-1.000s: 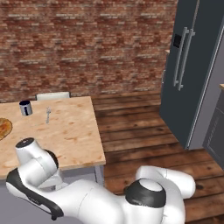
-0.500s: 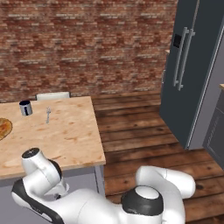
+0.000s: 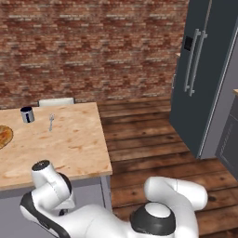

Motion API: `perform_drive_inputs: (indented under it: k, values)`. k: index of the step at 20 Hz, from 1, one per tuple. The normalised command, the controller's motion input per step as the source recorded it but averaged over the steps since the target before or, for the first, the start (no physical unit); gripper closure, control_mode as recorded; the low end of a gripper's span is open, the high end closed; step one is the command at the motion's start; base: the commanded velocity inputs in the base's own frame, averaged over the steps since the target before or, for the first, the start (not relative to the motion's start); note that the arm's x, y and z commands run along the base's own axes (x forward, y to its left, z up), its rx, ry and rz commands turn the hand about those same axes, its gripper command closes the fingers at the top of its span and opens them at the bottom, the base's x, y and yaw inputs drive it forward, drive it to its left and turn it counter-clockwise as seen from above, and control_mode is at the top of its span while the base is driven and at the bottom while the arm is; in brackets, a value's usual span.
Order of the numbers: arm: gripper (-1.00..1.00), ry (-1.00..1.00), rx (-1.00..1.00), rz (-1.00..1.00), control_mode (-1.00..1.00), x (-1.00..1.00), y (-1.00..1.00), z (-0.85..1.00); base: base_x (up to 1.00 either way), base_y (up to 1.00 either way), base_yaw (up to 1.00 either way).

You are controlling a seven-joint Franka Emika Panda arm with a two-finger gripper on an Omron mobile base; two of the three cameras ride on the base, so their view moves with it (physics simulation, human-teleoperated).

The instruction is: Take the pizza cutter from the drawer on the left and place it on the dining counter for cutting.

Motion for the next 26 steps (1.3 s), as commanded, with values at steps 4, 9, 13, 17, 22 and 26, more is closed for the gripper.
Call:
perform_drive_inputs:
  k: [4,9,13,17,22,26]
  values:
    - [-1.0,0.0,0.02,-0.05,-1.0,-0.07,-0.28,-0.36,0.0,0.0,0.0]
    - [-1.0,0.0,0.02,-0.01,-1.0,-0.06,-0.22,-0.29,0.0,0.0,0.0]
    - [-1.0,0.0,0.0,0.0,-1.0,0.0,-0.02,-0.2,0.0,0.0,0.0]
    - [-1.0,0.0,0.0,0.0,-1.0,0.0,0.0,-0.14,0.0,0.0,0.0]
    - [-1.0,0.0,0.0,0.0,-1.0,0.0,0.01,-0.08,0.0,0.0,0.0]
    - [-1.0,0.0,0.0,0.0,-1.0,0.0,0.07,-0.03,0.0,0.0,0.0]
